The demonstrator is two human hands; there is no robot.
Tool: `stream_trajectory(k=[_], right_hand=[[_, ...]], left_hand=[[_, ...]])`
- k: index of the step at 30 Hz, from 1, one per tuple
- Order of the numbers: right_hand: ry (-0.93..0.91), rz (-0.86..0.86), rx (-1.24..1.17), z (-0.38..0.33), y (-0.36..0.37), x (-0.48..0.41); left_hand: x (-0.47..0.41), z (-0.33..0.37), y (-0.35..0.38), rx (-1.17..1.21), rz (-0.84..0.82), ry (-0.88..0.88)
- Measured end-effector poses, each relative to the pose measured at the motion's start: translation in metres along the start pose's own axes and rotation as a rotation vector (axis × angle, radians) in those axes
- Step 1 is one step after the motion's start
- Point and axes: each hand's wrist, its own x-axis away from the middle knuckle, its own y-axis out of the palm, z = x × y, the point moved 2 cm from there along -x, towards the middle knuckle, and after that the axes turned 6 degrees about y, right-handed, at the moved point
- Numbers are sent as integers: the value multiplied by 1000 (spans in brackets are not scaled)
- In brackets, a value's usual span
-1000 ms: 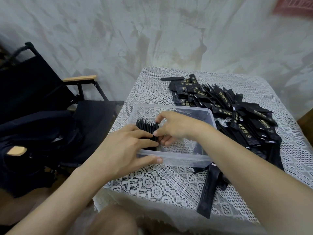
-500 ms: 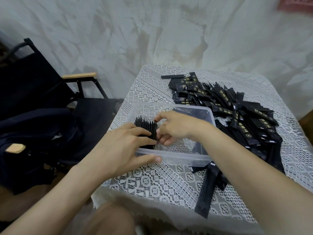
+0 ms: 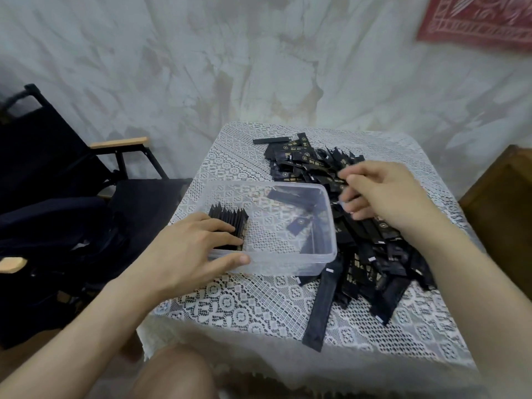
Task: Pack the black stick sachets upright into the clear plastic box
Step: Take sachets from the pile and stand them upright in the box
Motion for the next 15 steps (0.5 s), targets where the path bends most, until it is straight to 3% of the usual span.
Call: stream_trajectory(k=[2, 5, 15], right_hand=[[74, 128, 301, 28, -21, -7], [197, 80, 714, 61, -26, -8], [173, 10, 834, 47, 1, -17]], left_hand=[[0, 1, 1, -2, 12, 2], [0, 0, 2, -7, 40, 14], [-1, -5, 7, -15, 79, 32]])
